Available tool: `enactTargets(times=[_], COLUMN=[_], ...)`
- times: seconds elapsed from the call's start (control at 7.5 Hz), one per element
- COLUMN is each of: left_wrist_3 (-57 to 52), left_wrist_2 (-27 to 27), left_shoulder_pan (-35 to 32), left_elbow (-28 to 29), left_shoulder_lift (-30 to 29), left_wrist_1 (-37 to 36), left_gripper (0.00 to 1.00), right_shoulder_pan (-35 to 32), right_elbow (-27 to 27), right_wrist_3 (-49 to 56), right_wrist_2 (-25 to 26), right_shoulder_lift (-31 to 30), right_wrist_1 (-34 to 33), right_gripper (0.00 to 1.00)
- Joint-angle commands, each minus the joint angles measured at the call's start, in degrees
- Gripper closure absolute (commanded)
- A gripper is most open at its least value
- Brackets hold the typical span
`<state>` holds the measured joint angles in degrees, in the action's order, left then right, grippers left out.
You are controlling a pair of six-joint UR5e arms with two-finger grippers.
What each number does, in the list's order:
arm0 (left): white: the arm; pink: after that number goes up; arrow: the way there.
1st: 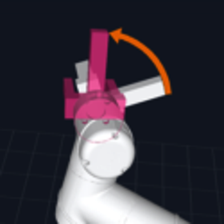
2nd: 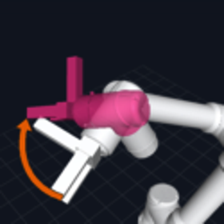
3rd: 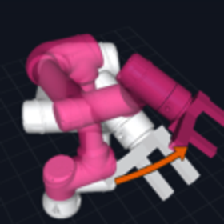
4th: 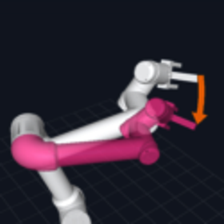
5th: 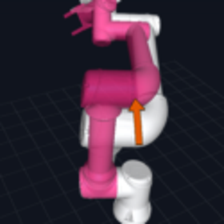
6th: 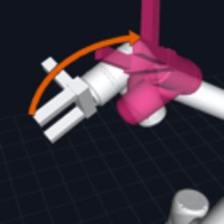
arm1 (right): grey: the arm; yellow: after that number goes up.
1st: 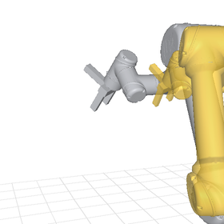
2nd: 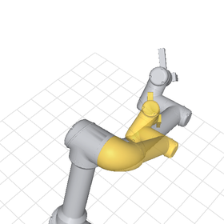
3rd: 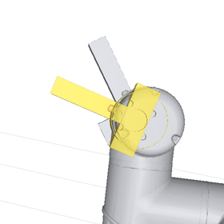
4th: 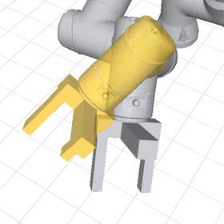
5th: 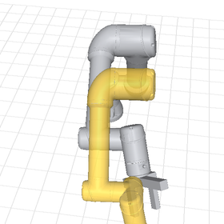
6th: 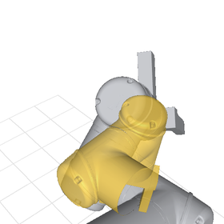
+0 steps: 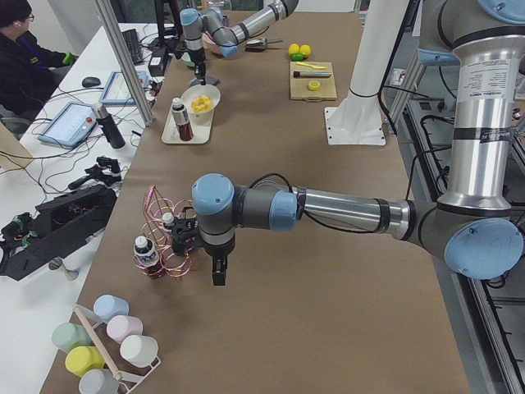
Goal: Place donut on tray
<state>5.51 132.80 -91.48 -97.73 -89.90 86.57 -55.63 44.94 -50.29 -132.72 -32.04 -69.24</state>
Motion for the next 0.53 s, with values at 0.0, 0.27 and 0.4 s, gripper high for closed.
enactTargets(times=[0.0,0.27,0.4], left_wrist_3=[-0.1,-0.1,-0.1], left_wrist_2=[0.0,0.0,-0.1], left_shoulder_pan=[0.1,0.1,0.1], left_elbow=[0.1,0.1,0.2], left_shoulder_lift=[0.0,0.0,0.0], left_wrist_1=[0.0,0.0,0.0], left_gripper=[0.02,0.02,0.02], right_shoulder_pan=[1.2,2.5,2.8], right_elbow=[-1.3,-1.3,-1.3], right_wrist_3=[-6.6,-8.5,-8.5], right_wrist_2=[2.8,2.8,2.8], right_shoulder_lift=[1.4,2.2,3.0], right_wrist_1=[-0.5,-0.2,0.2], right_gripper=[1.00,1.00,1.00])
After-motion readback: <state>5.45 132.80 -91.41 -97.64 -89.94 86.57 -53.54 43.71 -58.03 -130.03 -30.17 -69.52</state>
